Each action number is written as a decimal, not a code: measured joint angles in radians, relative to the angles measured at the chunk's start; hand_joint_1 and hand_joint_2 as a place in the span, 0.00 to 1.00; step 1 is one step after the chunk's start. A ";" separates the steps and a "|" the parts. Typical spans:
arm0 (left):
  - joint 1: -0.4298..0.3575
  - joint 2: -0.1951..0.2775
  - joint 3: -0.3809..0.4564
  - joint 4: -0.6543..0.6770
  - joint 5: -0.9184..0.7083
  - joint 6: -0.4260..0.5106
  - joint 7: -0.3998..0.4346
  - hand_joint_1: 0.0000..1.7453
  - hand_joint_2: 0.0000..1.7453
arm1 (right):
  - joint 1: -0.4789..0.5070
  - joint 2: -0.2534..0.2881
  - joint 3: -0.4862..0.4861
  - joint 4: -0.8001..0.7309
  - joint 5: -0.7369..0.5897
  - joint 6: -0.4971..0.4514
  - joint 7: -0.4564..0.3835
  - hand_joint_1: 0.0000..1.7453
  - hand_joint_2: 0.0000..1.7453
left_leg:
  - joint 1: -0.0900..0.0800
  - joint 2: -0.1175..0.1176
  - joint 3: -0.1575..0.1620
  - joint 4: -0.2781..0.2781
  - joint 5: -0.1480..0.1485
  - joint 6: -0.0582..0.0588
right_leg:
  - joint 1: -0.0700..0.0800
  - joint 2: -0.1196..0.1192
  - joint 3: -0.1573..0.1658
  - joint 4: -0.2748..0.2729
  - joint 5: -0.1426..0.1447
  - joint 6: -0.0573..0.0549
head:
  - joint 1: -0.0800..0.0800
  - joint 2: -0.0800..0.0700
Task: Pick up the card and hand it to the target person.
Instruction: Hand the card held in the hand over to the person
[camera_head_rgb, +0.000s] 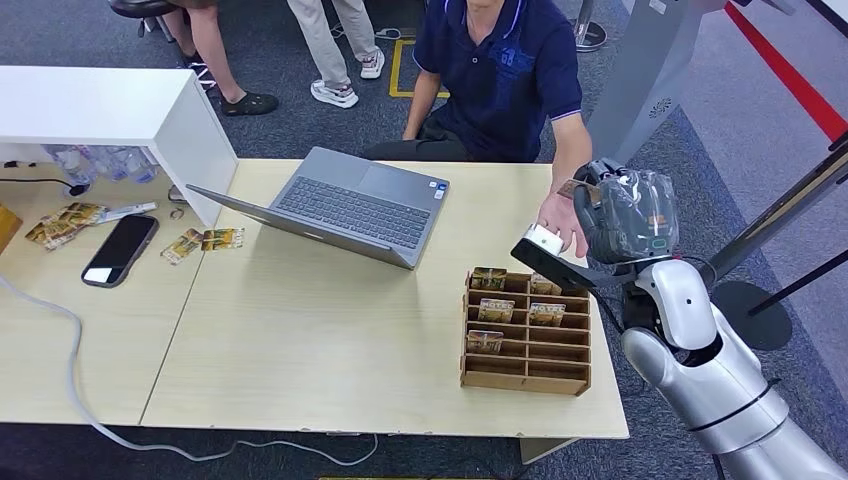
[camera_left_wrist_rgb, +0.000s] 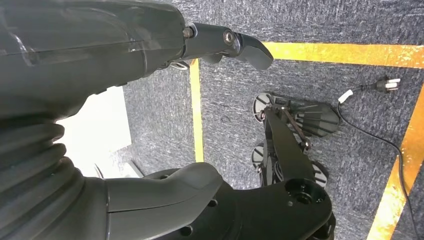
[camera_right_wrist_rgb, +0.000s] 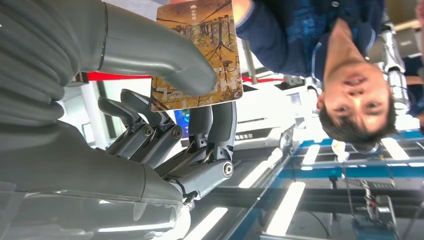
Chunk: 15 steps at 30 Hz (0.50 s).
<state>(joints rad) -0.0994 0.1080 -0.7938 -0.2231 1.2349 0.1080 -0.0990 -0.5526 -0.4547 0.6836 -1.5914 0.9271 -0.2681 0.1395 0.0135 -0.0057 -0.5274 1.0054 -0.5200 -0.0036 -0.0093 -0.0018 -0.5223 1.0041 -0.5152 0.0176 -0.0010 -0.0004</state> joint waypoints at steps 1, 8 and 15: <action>0.000 0.000 -0.002 0.000 0.000 -0.001 0.001 0.00 1.00 | -0.007 0.005 0.000 0.017 0.000 0.000 -0.002 1.00 1.00 | 0.000 0.000 0.000 0.000 0.000 0.000 | 0.000 0.000 0.000 0.000 0.000 0.000 | 0.000 0.000; -0.001 0.000 -0.013 0.000 -0.003 -0.003 0.001 0.00 1.00 | -0.051 0.037 0.001 0.113 0.019 -0.005 -0.013 1.00 1.00 | 0.000 0.000 0.000 0.000 0.000 0.000 | 0.000 0.000 0.000 0.000 0.000 0.000 | 0.000 0.000; -0.001 0.000 -0.025 0.000 -0.003 -0.003 0.002 0.00 1.00 | -0.055 0.055 0.001 0.166 0.032 -0.010 -0.012 0.00 1.00 | 0.000 -0.001 0.000 0.000 0.000 0.000 | 0.000 0.000 0.000 0.000 0.000 0.000 | 0.000 0.000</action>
<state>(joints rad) -0.1008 0.1076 -0.8188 -0.2230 1.2322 0.1050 -0.0967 -0.6075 -0.4000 0.6847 -1.4254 0.9593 -0.2786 0.1280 0.0135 -0.0063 -0.5275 1.0055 -0.5199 -0.0036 -0.0093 -0.0021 -0.5225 1.0040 -0.5151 0.0176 -0.0010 -0.0004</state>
